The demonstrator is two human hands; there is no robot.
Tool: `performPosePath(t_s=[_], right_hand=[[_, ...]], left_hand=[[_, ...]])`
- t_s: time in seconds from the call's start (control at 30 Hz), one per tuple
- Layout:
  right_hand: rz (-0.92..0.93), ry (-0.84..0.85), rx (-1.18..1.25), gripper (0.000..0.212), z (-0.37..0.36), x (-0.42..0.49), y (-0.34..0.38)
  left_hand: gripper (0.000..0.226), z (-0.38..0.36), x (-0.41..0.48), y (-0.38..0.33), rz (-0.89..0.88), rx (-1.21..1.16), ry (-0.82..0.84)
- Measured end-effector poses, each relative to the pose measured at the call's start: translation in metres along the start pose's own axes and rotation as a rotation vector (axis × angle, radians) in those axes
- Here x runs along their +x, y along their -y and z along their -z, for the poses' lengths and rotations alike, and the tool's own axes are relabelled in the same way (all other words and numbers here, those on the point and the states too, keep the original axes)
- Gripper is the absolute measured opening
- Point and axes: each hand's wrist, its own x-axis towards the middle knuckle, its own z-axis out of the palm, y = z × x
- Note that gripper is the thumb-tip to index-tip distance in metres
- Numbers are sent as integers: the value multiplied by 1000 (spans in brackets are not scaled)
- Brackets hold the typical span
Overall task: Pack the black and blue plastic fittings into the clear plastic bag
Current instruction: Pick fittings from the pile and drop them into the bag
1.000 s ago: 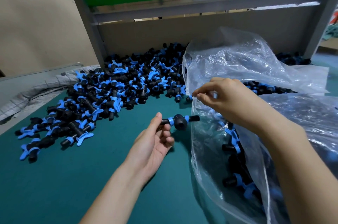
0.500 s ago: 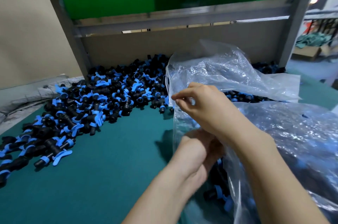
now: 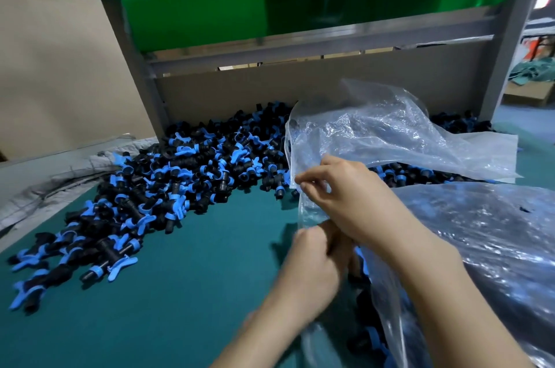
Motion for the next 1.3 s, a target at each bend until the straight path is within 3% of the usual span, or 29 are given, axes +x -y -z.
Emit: performPosePath(t_s=[0.13,0.23,0.3,0.43,0.63,0.83,1.07,1.17,1.3], right_hand=[[-31,64,-76,25,-7,-1,-2],[-37,117,-228,26,-15,-3,-2],[-40,159,-292,28,-21,-5,-1],[-52,205,-316,27,-25,-7,-4],[-59,221,-291,25,-23,-6,-5],[-73,225,-275,24,-21,-6,-4],[-82,240,-255,23,-20,-6,-5],[-89,249,-250,22,-19,-5,-5],[-84,243,-248,23,-20,-6,-5]], left_hand=[[35,69,-23,41,-2,617,-303],[55,120,-20,80,360,945,-503],[62,140,-11,90,542,956,-605],[68,154,10,103,676,985,-568],[55,164,25,107,658,1004,-641],[33,162,13,104,528,1034,-675],[27,154,4,102,386,1173,-571],[40,150,0,105,433,1188,-567],[35,153,-1,103,498,1188,-501]])
